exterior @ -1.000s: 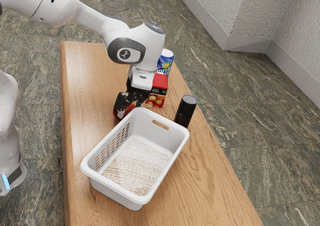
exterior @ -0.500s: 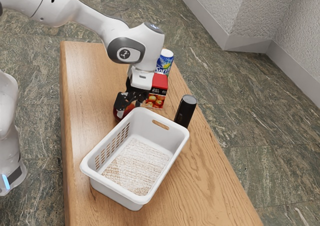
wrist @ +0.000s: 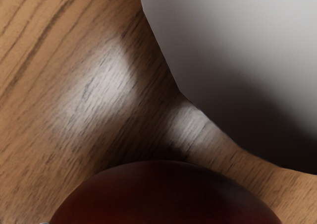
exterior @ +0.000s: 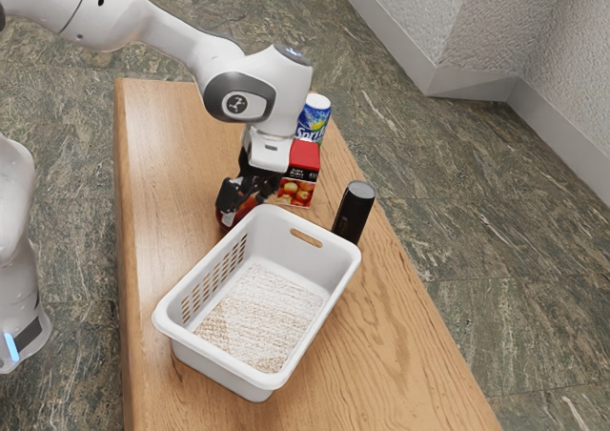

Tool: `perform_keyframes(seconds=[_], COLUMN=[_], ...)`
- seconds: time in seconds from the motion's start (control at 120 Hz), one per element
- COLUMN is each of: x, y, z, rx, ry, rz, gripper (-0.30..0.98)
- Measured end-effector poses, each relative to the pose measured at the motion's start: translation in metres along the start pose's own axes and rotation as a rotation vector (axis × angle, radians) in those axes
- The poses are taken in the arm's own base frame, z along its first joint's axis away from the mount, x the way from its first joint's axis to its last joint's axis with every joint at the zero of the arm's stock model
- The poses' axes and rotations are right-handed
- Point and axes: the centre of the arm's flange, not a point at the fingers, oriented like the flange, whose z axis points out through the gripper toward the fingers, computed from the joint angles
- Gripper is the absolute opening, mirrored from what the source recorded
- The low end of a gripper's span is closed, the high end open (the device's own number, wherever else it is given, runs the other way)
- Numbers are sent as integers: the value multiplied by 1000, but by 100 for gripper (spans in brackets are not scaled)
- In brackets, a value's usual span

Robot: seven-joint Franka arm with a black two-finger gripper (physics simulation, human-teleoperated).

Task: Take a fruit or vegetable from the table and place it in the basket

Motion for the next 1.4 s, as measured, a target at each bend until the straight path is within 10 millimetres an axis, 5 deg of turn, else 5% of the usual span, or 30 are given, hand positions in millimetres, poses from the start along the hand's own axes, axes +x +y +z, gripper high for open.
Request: perform_keyframes(seconds=[0.2,0.383,0.625,0.975,1.192,1.4], x=[-1,-6,-17,-36,8,50], y=[1,5,10,27,56,92], z=[-3,-14,-27,-74,-148,-152], rx=[6,21,30,86,201,176], ry=[-1,1,-3,5,31,49], rz=[-10,-20,-47,-79,-12,37], gripper=[37,2,4,4,5,4])
